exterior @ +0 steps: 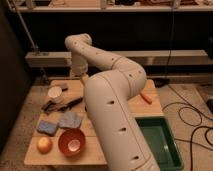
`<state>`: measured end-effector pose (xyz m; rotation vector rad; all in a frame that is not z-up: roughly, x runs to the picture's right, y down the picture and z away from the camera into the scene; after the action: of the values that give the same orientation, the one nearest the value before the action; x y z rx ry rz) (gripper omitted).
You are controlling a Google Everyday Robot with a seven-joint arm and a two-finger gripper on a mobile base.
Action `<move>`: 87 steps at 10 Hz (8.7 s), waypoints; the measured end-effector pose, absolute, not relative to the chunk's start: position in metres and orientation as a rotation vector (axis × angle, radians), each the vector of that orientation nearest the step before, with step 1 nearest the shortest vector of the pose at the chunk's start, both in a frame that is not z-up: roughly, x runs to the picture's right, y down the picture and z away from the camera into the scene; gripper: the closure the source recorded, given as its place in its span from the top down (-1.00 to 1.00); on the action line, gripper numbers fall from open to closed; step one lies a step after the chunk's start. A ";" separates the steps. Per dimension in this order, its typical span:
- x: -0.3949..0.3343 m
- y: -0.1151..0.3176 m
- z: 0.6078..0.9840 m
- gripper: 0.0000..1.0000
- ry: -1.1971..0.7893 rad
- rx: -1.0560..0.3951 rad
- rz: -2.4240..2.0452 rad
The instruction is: Place brush in paper cup
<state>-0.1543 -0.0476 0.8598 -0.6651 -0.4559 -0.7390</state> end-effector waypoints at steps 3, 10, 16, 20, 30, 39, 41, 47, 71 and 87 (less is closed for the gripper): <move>-0.154 -0.048 0.860 0.55 -0.456 -0.665 -0.739; -0.154 -0.048 0.860 0.55 -0.456 -0.664 -0.739; -0.154 -0.048 0.859 0.55 -0.456 -0.663 -0.739; -0.154 -0.048 0.859 0.55 -0.456 -0.663 -0.739; -0.154 -0.049 0.859 0.55 -0.453 -0.660 -0.738; -0.158 -0.005 0.866 0.55 -0.541 -0.611 -0.669; -0.176 0.000 0.868 0.55 -0.562 -0.633 -0.676; -0.181 0.051 0.911 0.55 -0.633 -0.735 -0.650; -0.198 0.010 0.877 -1.00 -0.795 -0.711 -0.634; -0.212 0.003 0.845 -1.00 -0.993 -0.709 -0.687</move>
<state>-0.2118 0.0026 0.8448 -0.7088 -0.9928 -0.6867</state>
